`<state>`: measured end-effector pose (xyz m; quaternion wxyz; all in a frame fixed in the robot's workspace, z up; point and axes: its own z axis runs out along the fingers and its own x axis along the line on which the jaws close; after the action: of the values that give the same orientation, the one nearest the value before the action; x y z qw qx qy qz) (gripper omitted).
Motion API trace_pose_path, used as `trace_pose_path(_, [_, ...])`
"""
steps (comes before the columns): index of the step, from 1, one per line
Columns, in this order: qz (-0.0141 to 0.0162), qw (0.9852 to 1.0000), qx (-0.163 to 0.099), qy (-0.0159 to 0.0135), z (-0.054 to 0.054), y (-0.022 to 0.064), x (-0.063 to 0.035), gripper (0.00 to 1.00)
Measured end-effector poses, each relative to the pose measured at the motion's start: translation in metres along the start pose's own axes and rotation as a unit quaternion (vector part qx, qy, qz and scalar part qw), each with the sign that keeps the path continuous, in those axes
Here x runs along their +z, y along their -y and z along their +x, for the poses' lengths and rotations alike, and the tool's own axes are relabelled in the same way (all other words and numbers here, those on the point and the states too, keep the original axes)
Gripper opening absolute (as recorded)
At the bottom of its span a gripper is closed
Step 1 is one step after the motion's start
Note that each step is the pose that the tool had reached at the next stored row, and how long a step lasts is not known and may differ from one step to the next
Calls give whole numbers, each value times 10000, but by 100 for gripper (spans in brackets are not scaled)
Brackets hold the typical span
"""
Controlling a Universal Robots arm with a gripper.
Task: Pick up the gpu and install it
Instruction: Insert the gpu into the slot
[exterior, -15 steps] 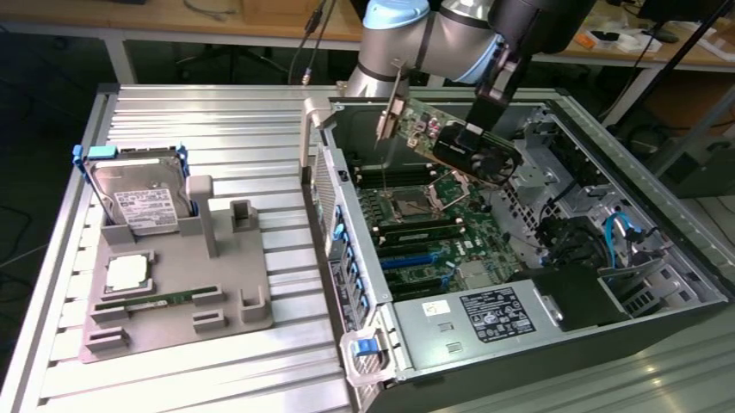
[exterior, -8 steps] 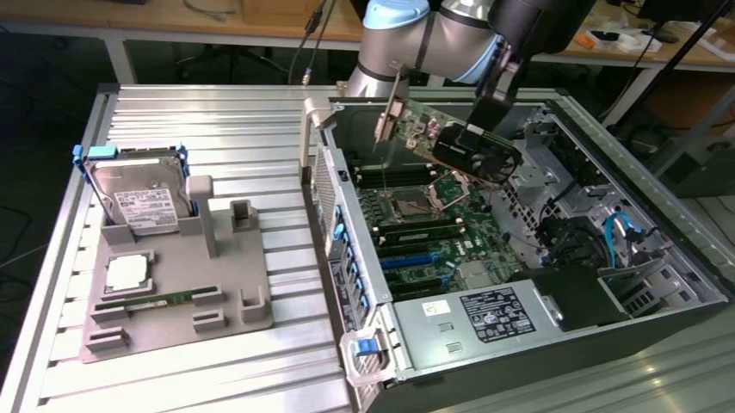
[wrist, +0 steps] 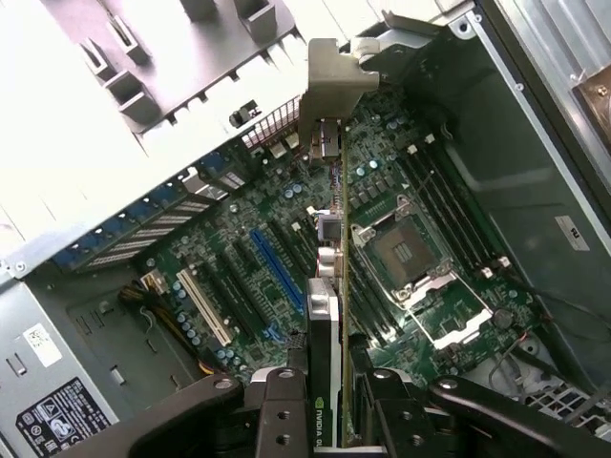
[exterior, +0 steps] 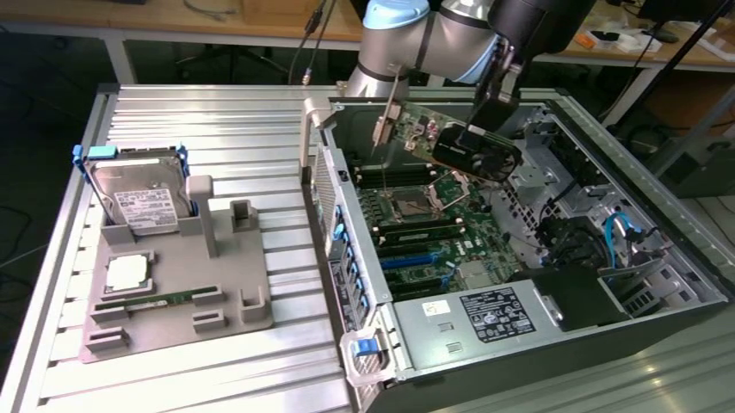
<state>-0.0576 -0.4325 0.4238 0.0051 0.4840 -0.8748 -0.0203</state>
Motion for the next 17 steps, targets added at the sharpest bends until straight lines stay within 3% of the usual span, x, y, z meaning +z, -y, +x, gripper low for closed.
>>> trace_pose_path(10, [-2, 9999, -122, -5, 0, 0, 0, 27])
trace_pose_path(17, [-7, 9991, -417, -19, -1, -1, 0, 27])
